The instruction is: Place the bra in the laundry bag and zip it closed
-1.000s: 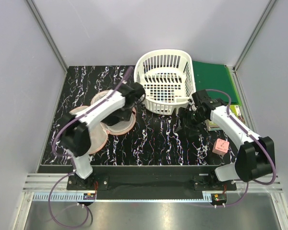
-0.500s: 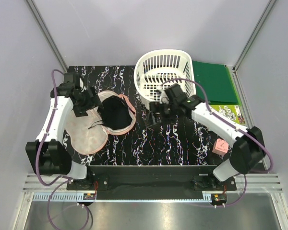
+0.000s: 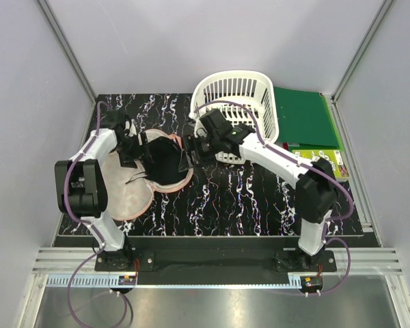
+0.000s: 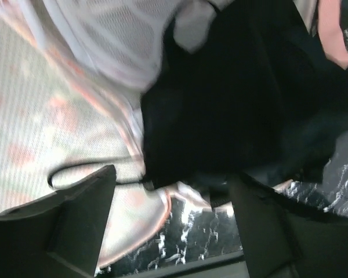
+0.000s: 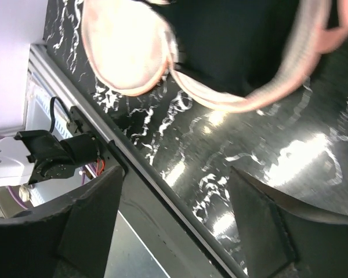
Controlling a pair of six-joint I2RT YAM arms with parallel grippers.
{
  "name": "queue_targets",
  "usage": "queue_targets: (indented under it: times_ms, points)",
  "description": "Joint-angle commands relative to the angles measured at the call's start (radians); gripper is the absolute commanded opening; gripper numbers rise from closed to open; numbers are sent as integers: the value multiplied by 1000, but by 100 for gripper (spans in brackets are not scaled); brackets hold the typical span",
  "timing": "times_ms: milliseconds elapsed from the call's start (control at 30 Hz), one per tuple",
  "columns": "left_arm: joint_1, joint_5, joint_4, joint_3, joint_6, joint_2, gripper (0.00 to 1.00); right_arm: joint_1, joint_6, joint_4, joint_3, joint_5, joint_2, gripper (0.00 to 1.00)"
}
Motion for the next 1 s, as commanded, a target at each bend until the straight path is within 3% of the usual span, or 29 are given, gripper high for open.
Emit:
queue_targets:
  times_ms: [0, 67, 100, 200, 333, 600, 700, 900, 967]
  points:
    - [29, -1, 85, 95, 36, 72, 62, 60, 0, 28, 115, -12, 76, 75]
    - [32, 25, 89, 138, 23, 110, 46, 70, -2, 29, 166, 0, 128, 74]
    - [35, 31, 91, 150, 19, 118, 28, 73, -5, 29, 184, 12, 147, 73]
    - [51, 45, 86, 187, 0, 120, 0, 81, -5, 31, 264, 73, 228, 66]
    - [78, 14, 65, 205, -35, 94, 0, 79, 20, 51, 376, 147, 372, 47]
    - [100, -55, -149, 349, -9, 169, 0, 74, -28, 13, 609, 187, 561, 46]
    - [98, -10, -157, 333, -16, 118, 0, 53, -25, -3, 602, 225, 553, 50]
    - [98, 8, -177, 283, 0, 35, 0, 31, -28, -3, 595, 190, 566, 67]
    - [100, 20, -187, 282, 2, 14, 1, 33, -26, -6, 580, 185, 567, 77]
